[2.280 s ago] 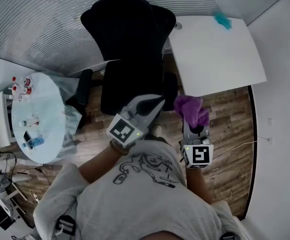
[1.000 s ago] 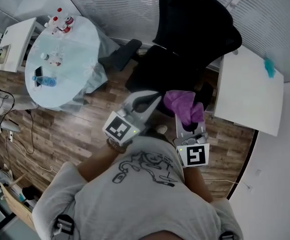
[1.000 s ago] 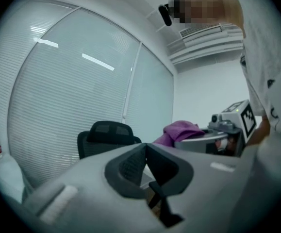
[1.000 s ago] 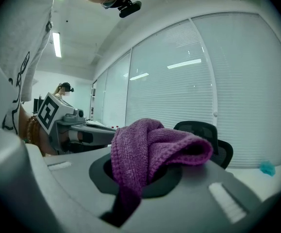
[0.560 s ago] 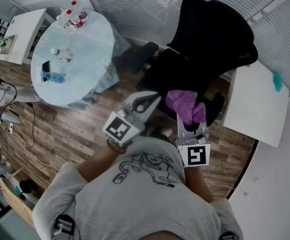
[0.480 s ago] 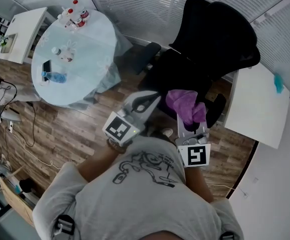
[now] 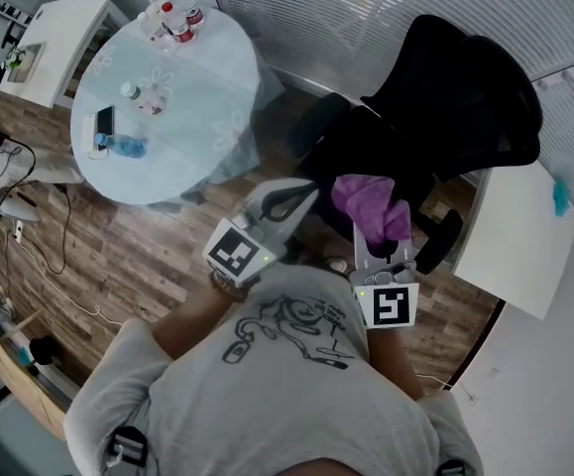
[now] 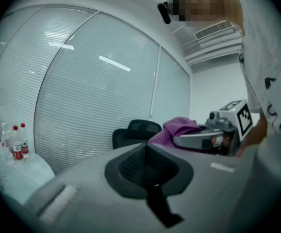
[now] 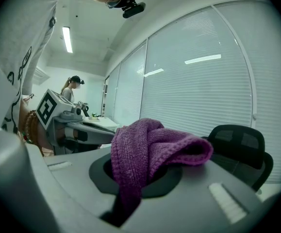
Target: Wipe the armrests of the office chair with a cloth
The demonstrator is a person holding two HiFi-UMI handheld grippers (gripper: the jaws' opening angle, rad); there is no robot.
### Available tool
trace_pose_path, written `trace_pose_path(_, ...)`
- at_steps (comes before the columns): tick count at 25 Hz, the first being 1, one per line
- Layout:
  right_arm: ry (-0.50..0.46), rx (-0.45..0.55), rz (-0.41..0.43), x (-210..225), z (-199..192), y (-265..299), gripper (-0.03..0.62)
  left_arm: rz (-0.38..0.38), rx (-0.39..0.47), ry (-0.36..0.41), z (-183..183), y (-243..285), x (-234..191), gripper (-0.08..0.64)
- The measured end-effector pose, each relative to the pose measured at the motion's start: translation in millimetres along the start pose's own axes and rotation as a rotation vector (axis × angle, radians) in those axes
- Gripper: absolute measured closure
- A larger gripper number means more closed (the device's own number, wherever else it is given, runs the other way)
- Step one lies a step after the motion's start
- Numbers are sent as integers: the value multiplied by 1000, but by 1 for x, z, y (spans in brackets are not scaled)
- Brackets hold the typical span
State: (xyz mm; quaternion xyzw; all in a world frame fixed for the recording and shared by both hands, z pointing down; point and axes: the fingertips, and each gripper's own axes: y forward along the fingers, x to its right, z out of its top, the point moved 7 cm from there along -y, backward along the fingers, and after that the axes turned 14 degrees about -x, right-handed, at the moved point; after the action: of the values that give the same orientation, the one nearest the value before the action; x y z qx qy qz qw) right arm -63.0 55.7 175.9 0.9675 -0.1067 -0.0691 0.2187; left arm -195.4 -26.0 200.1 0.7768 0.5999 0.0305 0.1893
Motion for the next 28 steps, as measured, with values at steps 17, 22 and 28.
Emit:
trace_pose_path(17, -7, -59, 67, 4, -3, 65, 560, 74, -11, -41, -17, 2, -58, 560)
trace_pose_path(22, -10, -87, 113, 10, -17, 88, 560, 115, -11, -64, -30, 13, -72, 560)
trace_pose_path(28, -38, -108, 174, 15, -37, 117, 560, 135, -49, -98, -58, 30, -83, 560)
